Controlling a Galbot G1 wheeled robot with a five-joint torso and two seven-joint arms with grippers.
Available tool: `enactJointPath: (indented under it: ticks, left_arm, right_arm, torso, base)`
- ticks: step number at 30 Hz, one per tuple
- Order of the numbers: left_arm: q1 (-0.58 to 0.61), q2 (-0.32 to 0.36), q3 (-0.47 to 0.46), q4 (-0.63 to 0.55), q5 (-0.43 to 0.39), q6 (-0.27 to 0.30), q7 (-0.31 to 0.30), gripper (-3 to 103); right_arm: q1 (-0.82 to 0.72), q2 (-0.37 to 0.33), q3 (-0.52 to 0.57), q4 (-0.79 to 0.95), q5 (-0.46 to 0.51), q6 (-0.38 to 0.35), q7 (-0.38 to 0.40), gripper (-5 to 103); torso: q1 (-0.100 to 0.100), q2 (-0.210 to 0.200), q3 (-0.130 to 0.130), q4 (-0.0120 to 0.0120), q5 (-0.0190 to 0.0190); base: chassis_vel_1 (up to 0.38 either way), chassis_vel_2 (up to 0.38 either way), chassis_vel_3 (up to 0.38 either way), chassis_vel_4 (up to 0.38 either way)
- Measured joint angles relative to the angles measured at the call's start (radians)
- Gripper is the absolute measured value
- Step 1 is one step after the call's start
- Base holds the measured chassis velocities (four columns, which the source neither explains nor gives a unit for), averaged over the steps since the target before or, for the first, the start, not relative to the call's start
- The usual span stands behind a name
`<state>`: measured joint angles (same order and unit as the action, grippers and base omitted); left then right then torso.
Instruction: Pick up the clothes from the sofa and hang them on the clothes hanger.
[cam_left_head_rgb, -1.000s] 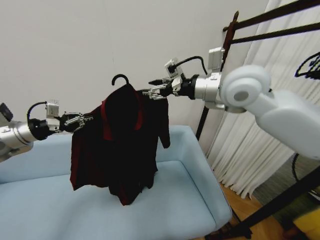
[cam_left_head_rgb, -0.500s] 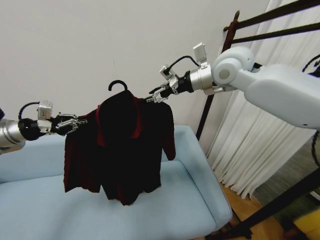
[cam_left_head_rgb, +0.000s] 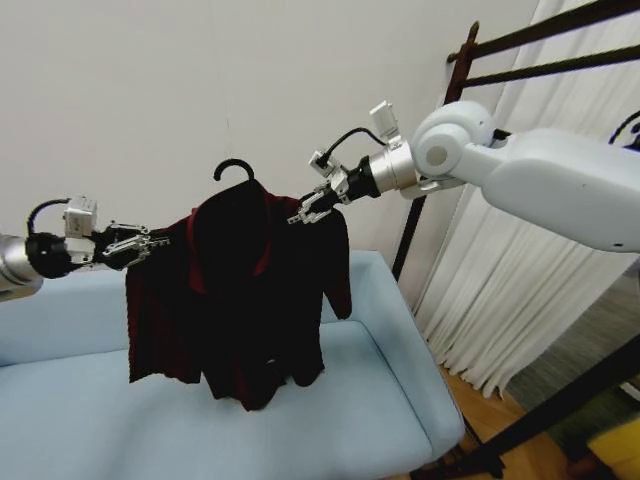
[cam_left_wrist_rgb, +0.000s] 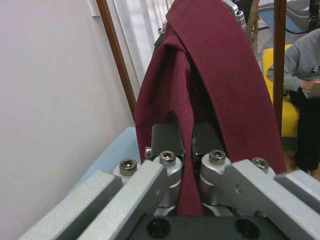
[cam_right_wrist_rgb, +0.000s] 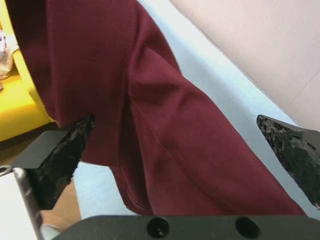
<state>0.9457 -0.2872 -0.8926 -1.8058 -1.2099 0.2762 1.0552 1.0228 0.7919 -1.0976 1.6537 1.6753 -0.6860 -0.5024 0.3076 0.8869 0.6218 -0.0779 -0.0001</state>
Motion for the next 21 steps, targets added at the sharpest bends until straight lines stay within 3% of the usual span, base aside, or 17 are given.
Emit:
enactJointPath:
  ticks: [4,7,10,13,19,21]
  left_arm:
    - [0.000,-0.003,0.001,0.001,0.005,-0.003,0.007,2]
    - [0.000,-0.003,0.001,0.003,0.006,-0.004,0.010,2]
    - [-0.002,-0.005,0.003,0.006,0.006,-0.006,0.018,2]
    - [-0.002,-0.006,0.003,0.009,0.007,-0.010,0.026,2]
    - [-0.003,-0.014,0.004,0.023,0.009,-0.017,0.053,2]
    - [-0.002,-0.014,0.005,0.023,0.009,-0.017,0.051,2]
  right_arm:
    - [0.008,-0.001,-0.008,0.009,0.013,0.002,-0.002,88]
    - [0.008,-0.004,-0.010,0.013,0.013,0.002,-0.003,82]
    - [0.008,-0.010,-0.010,0.025,0.018,0.005,-0.008,65]
    - [0.008,-0.011,-0.010,0.028,0.019,0.007,-0.011,60]
    - [0.006,-0.017,-0.010,0.046,0.054,0.013,-0.004,32]
    - [0.005,-0.018,-0.010,0.051,0.060,0.015,0.000,32]
  torso:
    - [0.000,0.000,0.000,0.0000,0.0000]
    - [0.000,0.000,0.000,0.0000,0.0000]
    - [0.000,0.000,0.000,0.0000,0.0000]
    - [0.000,0.000,0.000,0.0000,0.0001]
    - [0.000,0.000,0.000,0.0001,0.0000]
    - [0.000,0.000,0.000,0.0001,0.0000]
  base:
    - [0.000,0.000,0.000,0.000]
    - [0.000,0.000,0.000,0.000]
    - [0.000,0.000,0.000,0.000]
    - [0.000,0.000,0.000,0.000]
    - [0.000,0.000,0.000,0.000]
    - [0.000,0.000,0.000,0.000]
